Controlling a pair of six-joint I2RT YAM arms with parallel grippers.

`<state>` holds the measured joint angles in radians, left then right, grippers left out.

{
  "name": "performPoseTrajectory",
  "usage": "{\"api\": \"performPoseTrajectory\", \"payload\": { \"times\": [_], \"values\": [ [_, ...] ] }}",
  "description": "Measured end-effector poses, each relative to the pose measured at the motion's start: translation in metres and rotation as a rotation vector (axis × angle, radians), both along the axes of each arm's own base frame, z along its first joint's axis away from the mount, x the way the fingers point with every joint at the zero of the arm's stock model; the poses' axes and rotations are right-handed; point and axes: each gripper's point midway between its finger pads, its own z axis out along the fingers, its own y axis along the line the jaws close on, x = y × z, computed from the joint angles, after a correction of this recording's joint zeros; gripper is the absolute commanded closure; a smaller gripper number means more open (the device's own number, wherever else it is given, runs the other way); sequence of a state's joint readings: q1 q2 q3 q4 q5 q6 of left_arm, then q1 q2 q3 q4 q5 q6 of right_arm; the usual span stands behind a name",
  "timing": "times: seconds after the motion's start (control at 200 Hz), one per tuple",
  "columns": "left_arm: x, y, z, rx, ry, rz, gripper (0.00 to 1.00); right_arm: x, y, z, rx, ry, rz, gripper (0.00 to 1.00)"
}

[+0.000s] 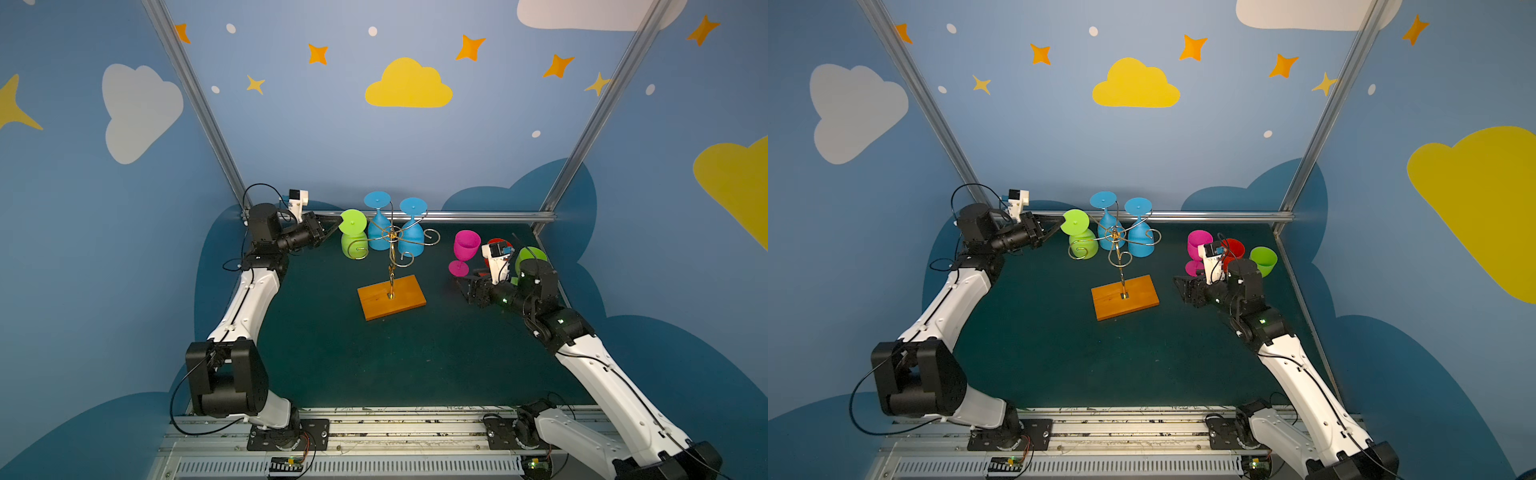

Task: Take the wine glass off the wine glass rack
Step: 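Reach the left gripper to the lime-green glass hanging on the rack and grasp it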

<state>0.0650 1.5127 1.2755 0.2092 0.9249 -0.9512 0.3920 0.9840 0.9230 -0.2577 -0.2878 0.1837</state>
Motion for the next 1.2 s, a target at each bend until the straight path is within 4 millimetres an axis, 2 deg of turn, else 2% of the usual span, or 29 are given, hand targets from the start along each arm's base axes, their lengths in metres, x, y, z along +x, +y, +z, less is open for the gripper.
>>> {"api": "performPoseTrajectory", "payload": {
  "times": [0.36,0.726,1.202],
  "values": [
    [-0.003,-0.002,0.001,-0.034,0.041,-0.016,0.97,0.0,0.0,0.0,0.001,0.002,-0.002,0.22],
    [-0.003,0.005,0.02,-0.112,0.047,-0.019,0.97,-0.001,0.001,0.001,0.009,0.005,-0.004,0.22],
    [0.019,0.01,0.017,-0.118,0.06,0.02,0.97,-0.002,0.0,0.004,0.016,-0.002,-0.007,0.22]
  ]
}}
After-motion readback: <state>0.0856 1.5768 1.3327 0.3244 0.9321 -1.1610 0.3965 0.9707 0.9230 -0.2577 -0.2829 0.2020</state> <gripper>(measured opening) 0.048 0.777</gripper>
